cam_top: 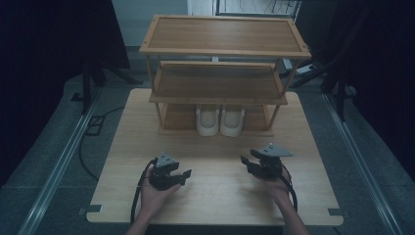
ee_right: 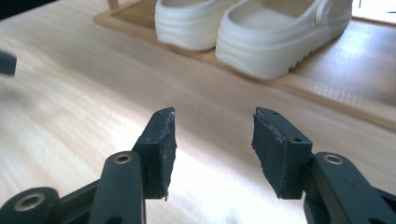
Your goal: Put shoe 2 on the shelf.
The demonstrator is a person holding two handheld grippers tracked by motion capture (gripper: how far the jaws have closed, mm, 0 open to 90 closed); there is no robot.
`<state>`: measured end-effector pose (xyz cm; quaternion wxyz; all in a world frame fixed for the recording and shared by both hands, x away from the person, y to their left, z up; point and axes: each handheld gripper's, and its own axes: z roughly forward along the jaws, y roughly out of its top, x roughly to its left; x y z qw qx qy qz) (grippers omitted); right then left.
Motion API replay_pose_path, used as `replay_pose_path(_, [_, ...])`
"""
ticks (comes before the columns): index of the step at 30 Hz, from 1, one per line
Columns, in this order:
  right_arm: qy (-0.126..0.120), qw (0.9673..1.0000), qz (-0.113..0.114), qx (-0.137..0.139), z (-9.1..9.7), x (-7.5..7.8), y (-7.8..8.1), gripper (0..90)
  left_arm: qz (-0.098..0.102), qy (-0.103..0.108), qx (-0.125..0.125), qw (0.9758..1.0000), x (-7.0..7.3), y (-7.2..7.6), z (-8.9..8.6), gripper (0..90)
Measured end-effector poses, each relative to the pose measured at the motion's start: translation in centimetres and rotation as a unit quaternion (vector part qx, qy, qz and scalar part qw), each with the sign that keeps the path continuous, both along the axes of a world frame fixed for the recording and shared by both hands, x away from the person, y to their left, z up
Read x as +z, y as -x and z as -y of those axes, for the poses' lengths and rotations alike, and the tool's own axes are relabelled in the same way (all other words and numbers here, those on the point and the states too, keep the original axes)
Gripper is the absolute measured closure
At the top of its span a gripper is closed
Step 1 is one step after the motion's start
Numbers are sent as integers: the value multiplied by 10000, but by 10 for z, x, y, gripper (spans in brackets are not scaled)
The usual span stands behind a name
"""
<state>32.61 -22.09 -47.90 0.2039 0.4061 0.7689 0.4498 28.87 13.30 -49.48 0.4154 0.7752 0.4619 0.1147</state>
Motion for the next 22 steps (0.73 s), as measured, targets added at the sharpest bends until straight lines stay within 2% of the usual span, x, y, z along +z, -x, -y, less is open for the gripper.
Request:
replay_pose_path(6, [42,9999,-141,79,11,-5,15,488,14,15,18,10000,1,0,-2,398])
replay_pose_path(10, [84,9995,-289,96,19,-13,23,485,16,31,48,10000,2,-1,-5,398])
replay_pose_path(14, [56,9993,-361,34,26,-17,25,485,26,29,51,10000,2,-1,-5,398])
replay_pose_path(22, [6,9992,-386,50,31,-15,24,458,34,36,55,10000,3,-2,-7,396])
